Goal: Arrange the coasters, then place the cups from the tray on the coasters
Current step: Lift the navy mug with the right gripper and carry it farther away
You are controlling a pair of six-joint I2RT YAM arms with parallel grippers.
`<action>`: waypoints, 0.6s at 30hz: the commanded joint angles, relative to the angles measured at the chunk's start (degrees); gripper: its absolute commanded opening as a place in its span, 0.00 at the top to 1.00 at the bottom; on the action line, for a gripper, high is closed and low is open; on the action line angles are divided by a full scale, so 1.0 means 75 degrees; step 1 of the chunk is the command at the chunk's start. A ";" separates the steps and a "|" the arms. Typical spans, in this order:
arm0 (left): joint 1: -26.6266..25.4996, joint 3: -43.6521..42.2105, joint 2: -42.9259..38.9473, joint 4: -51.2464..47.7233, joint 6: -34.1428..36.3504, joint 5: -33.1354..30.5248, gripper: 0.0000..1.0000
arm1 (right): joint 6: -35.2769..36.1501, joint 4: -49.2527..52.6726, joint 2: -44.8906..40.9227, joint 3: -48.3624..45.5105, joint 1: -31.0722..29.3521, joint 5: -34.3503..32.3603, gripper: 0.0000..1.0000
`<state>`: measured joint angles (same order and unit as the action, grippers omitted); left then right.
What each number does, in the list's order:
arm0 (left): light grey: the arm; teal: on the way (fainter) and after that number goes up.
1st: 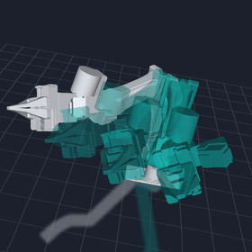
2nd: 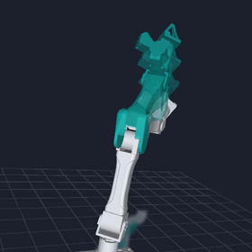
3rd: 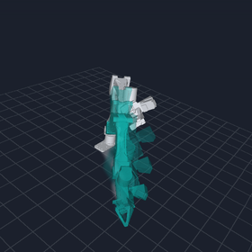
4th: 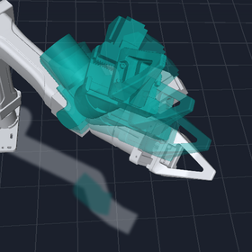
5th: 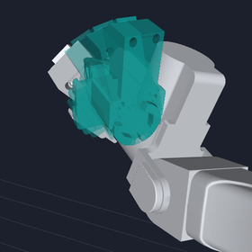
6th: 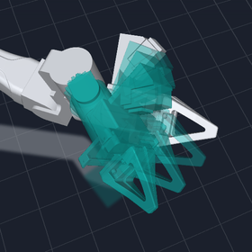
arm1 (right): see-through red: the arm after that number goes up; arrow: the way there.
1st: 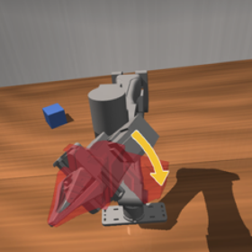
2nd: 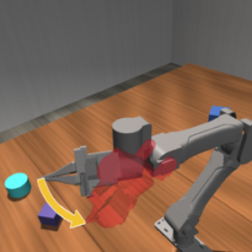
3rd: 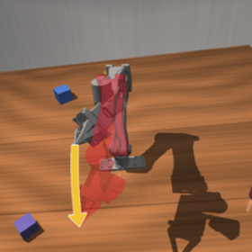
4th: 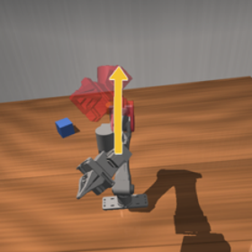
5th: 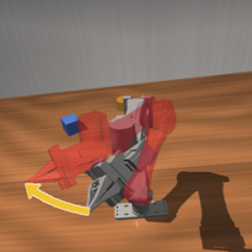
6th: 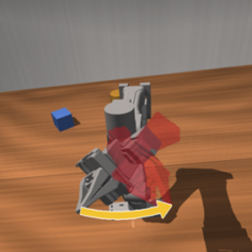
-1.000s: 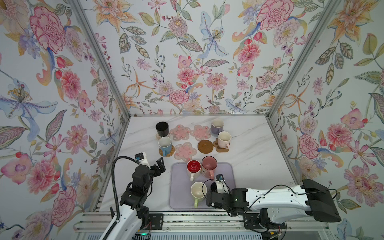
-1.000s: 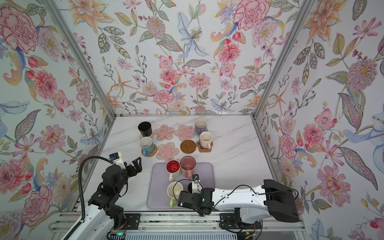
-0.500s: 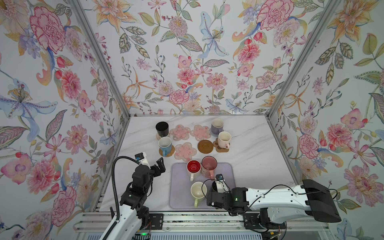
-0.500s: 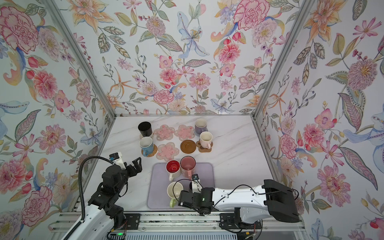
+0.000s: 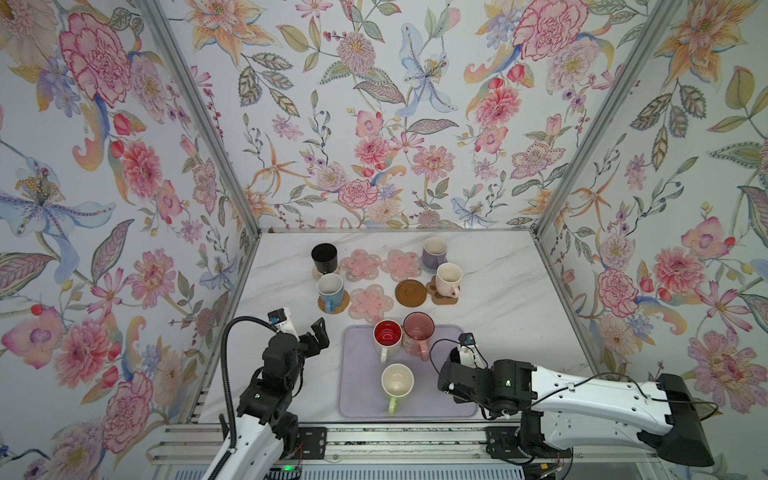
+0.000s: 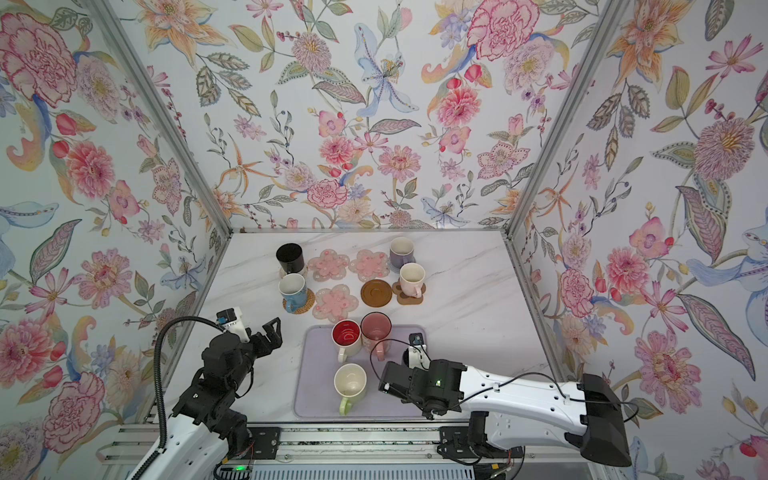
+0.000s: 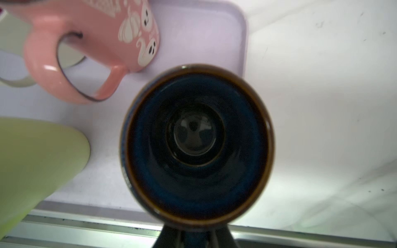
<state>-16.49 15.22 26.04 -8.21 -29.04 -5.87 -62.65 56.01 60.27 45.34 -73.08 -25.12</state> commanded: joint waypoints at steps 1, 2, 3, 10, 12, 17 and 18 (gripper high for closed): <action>0.0054 -0.0073 -0.0176 -0.0232 -0.0077 -0.0202 0.01 | 0.1059 0.0440 -0.0338 0.0685 0.0697 -0.0330 1.00; 0.0052 -0.0073 -0.0199 -0.0240 -0.0078 -0.0202 0.01 | 0.1311 0.0436 -0.0338 0.0890 0.0881 -0.0363 1.00; 0.0056 -0.0073 -0.0223 -0.0250 -0.0084 -0.0220 0.01 | 0.1645 0.0428 -0.0288 0.1135 0.1134 -0.0409 1.00; 0.0054 -0.0073 -0.0235 -0.0288 -0.0112 -0.0237 0.01 | 0.4099 -0.0426 0.0915 0.2992 0.2810 -0.0169 1.00; 0.0058 -0.0073 -0.0268 -0.0289 -0.0148 -0.0214 0.01 | 0.4618 -0.0945 0.1349 0.3358 0.3198 0.0236 1.00; 0.0055 -0.0073 -0.0395 -0.0452 -0.0148 -0.0212 0.01 | 0.5628 -0.1691 0.2744 0.4489 0.3839 0.0843 1.00; 0.0063 -0.0073 -0.0422 -0.0485 -0.0144 -0.0225 0.01 | 0.5801 -0.1764 0.3096 0.4765 0.3961 0.0956 1.00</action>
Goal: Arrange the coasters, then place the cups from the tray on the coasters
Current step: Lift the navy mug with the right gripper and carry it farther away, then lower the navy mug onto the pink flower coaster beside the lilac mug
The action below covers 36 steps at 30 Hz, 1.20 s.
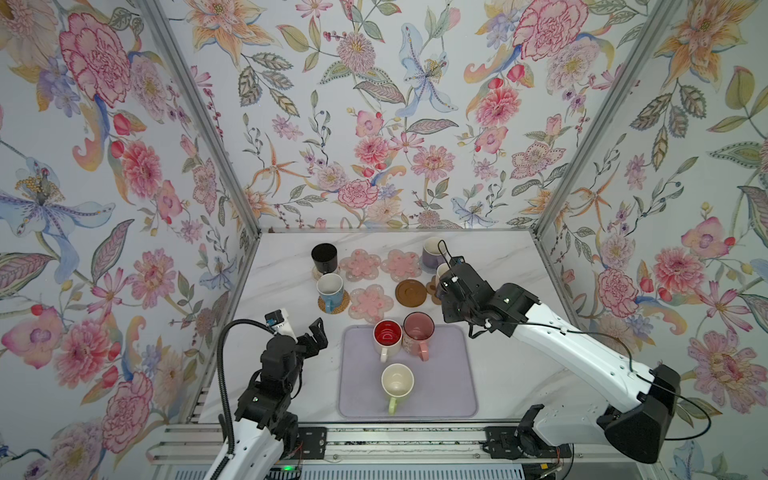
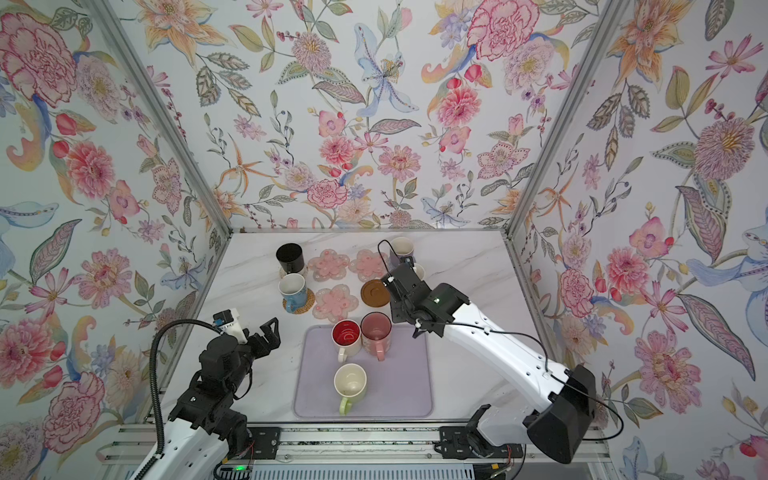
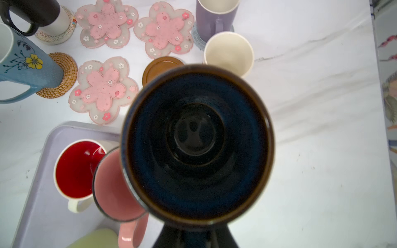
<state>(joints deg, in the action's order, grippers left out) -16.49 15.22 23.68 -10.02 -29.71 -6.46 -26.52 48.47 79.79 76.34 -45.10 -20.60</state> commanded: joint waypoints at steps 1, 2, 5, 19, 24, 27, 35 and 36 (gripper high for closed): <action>0.0062 -0.0064 -0.0124 -0.0287 -0.0046 -0.0170 0.01 | 0.1134 -0.0816 0.0826 0.0913 0.0343 0.0432 1.00; 0.0063 -0.0052 -0.0141 -0.0310 -0.0037 -0.0201 0.01 | 0.1263 -0.0862 0.1110 0.1143 0.0424 0.0491 1.00; 0.0047 -0.0014 -0.0135 -0.0378 -0.0046 -0.0235 0.01 | 0.1631 -0.1012 0.2108 0.1928 0.0742 0.0760 1.00; 0.0068 0.0209 0.0102 -0.0518 0.0007 -0.0298 0.01 | 0.2347 -0.0749 0.5545 0.5069 0.1256 0.1493 1.00; 0.0066 0.0231 0.0148 -0.0520 0.0024 -0.0311 0.01 | 0.2400 -0.0672 0.6046 0.5493 0.1280 0.1506 1.00; 0.0066 0.0220 0.0148 -0.0526 0.0013 -0.0302 0.01 | 0.2411 -0.0673 0.6234 0.5659 0.1309 0.1504 1.00; 0.0058 0.0255 0.0159 -0.0561 0.0024 -0.0313 0.01 | 0.2441 -0.0538 0.6832 0.6350 0.1373 0.1605 1.00; 0.0065 0.0255 0.0159 -0.0560 0.0030 -0.0311 0.01 | 0.2458 -0.0510 0.6914 0.6447 0.1379 0.1581 1.00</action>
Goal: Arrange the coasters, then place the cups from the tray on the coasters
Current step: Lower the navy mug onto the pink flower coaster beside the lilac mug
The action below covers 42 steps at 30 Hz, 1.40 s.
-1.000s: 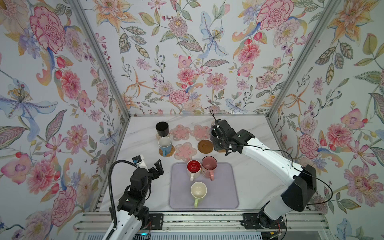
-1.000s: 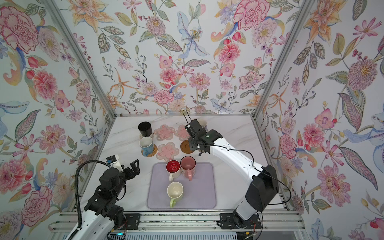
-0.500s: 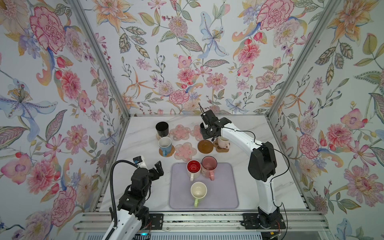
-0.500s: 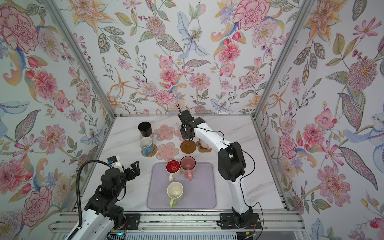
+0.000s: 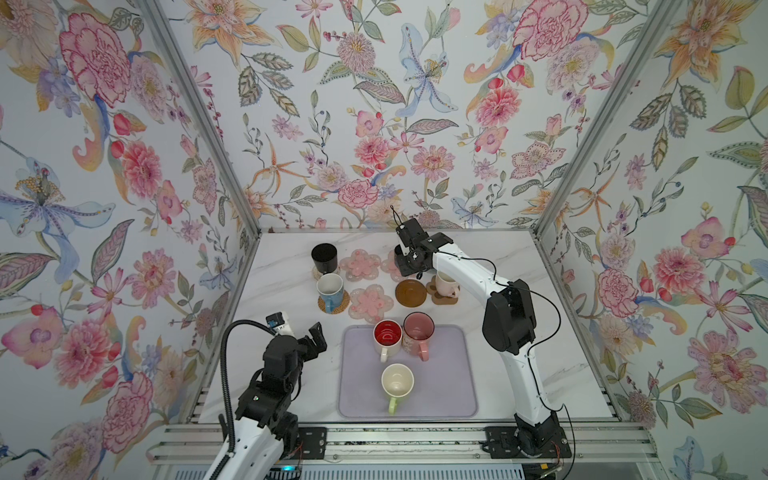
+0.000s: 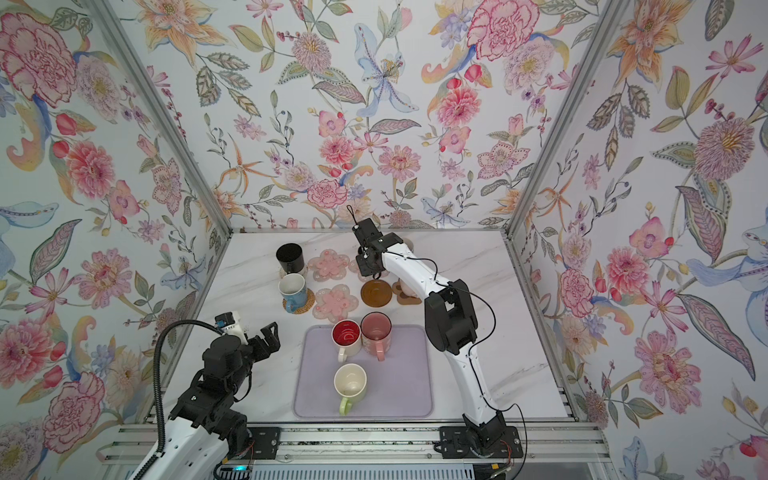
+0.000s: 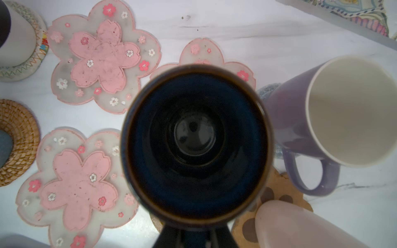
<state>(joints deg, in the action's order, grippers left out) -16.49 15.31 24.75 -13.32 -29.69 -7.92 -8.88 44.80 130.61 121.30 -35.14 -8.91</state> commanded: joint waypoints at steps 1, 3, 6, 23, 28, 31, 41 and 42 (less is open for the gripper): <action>0.0065 0.0245 0.0025 -0.0124 0.0024 -0.0113 0.01 | 0.0107 -0.0009 0.0188 0.0511 0.0060 0.0027 1.00; 0.0065 0.0241 0.0005 -0.0132 0.0019 -0.0107 0.01 | 0.0107 -0.0012 0.0292 0.0628 0.0078 0.0045 1.00; 0.0066 0.0232 -0.0007 -0.0134 0.0022 -0.0104 0.01 | 0.0104 -0.0003 0.0441 0.0778 0.0099 0.0049 1.00; 0.0065 0.0247 -0.0014 -0.0181 0.0033 -0.0127 0.01 | 0.0089 0.0197 0.1193 0.1604 0.0195 0.0098 1.00; 0.0072 0.0255 0.0038 -0.0178 0.0044 -0.0126 0.01 | 0.0097 0.0200 0.1312 0.1675 0.0254 0.0114 1.00; 0.0054 0.0267 0.0042 -0.0170 0.0040 -0.0124 0.01 | 0.0101 0.0203 0.1380 0.1730 0.0278 0.0118 1.00; 0.0069 0.0308 0.0104 -0.0165 0.0057 -0.0128 0.01 | 0.0135 0.0203 0.1651 0.2093 0.0287 0.0130 1.00; 0.0075 0.0302 0.0103 -0.0169 0.0057 -0.0139 0.01 | 0.0141 0.0203 0.1682 0.2118 0.0300 0.0132 1.00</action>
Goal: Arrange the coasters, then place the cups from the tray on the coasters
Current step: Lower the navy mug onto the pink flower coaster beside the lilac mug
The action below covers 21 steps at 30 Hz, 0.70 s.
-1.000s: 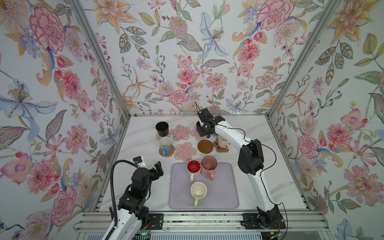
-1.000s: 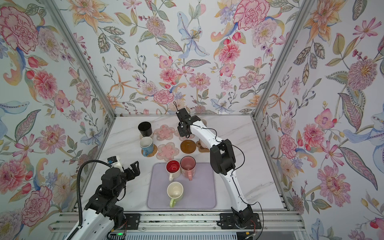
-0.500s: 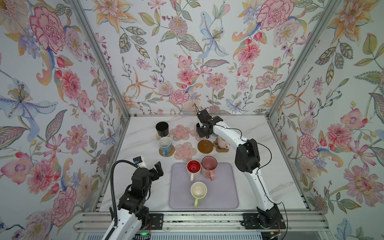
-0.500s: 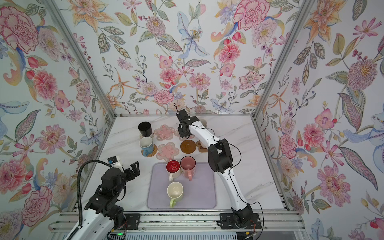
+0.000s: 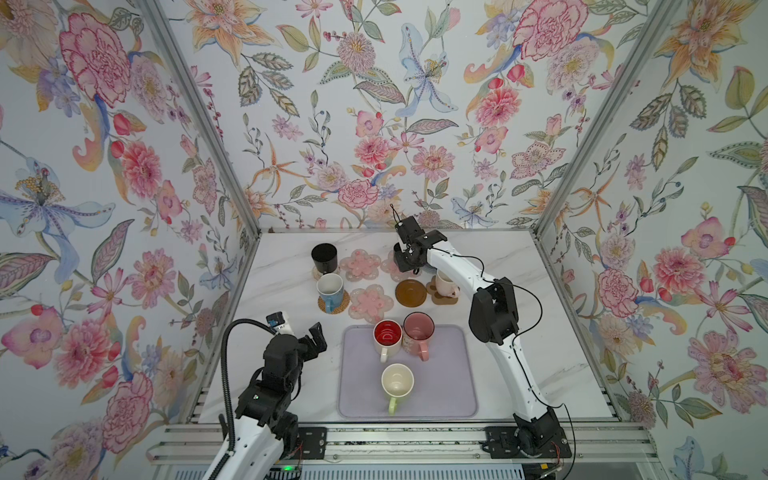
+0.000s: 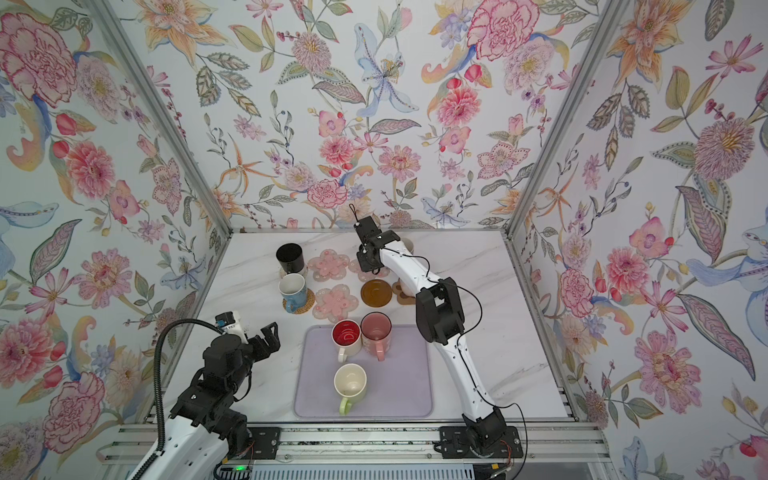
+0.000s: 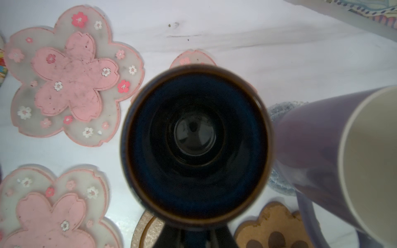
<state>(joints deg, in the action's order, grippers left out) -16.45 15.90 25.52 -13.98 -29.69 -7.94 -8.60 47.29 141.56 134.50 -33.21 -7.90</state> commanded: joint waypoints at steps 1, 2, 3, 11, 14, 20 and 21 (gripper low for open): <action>0.0064 0.0224 -0.0003 -0.0077 0.0057 -0.0130 0.01 | 0.0095 -0.0130 0.0238 0.0365 0.0045 -0.0007 1.00; 0.0065 0.0224 0.0013 -0.0081 0.0057 -0.0136 0.01 | 0.0097 -0.0130 0.0257 0.0392 0.0042 -0.0006 1.00; 0.0070 0.0224 -0.0004 -0.0083 0.0057 -0.0136 0.01 | 0.0097 -0.0129 0.0274 0.0405 0.0045 0.0004 1.00; 0.0070 0.0224 0.0020 -0.0075 0.0069 -0.0148 0.01 | 0.0090 -0.0137 0.0391 0.0443 0.0037 0.0018 1.00; 0.0068 0.0224 0.0026 -0.0081 0.0068 -0.0159 0.01 | 0.0083 -0.0134 0.0426 0.0442 0.0040 0.0033 1.00; 0.0069 0.0224 0.0026 -0.0094 0.0068 -0.0159 0.01 | 0.0034 -0.0130 0.0485 0.0407 0.0029 0.0093 1.00; 0.0072 0.0224 0.0017 -0.0094 0.0068 -0.0159 0.01 | 0.0033 -0.0131 0.0485 0.0397 0.0028 0.0098 1.00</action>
<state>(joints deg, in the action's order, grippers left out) -16.45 15.90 25.52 -14.00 -29.67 -7.94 -8.54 47.29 145.25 136.05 -33.21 -7.68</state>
